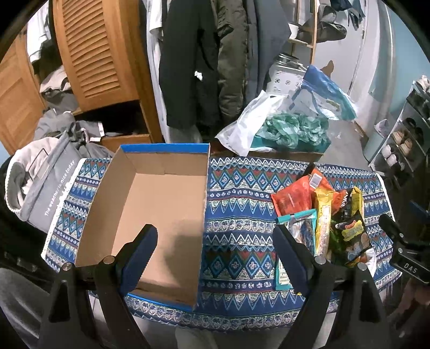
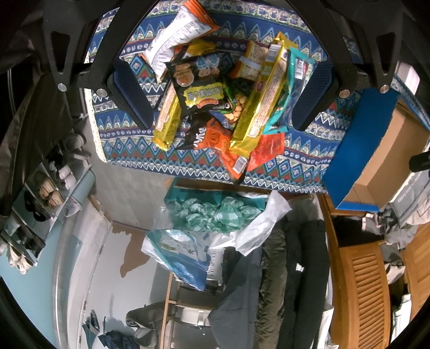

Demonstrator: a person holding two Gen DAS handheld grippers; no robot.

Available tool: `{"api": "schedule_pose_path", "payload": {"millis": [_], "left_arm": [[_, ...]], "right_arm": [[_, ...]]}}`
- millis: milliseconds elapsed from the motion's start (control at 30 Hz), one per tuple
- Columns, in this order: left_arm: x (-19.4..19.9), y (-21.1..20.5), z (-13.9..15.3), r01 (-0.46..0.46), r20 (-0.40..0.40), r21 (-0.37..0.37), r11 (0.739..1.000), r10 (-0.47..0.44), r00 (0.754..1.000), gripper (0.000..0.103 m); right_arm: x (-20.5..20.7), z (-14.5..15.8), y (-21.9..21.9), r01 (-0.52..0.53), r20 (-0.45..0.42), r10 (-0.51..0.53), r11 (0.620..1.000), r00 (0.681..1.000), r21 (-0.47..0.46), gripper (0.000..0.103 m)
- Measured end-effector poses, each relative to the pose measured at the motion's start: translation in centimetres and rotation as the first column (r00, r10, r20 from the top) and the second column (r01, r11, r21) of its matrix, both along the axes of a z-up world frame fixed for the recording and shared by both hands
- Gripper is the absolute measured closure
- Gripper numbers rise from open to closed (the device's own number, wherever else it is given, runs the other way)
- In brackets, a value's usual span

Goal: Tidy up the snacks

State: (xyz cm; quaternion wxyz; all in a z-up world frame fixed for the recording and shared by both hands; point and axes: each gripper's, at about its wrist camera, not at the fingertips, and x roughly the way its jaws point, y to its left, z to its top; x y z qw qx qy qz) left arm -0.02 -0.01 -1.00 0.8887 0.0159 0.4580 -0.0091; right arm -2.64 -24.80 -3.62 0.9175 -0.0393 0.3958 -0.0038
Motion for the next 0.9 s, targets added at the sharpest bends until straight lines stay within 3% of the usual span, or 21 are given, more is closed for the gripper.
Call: {"api": "schedule_pose_path", "payload": {"millis": [600, 900], "left_arm": [[0.0, -0.1, -0.4, 0.004, -0.001, 0.006, 1.0, -0.004, 1.0, 0.014], [0.8, -1.7, -2.3, 0.031, -0.058, 0.005, 1.0, -0.031, 0.998, 0.014]], "right_arm": [[-0.1, 0.0, 0.0, 0.0, 0.002, 0.0, 1.0, 1.0, -0.004, 0.002], [0.1, -0.5, -0.8, 0.002, -0.027, -0.003, 1.0, 1.0, -0.02, 0.002]]}}
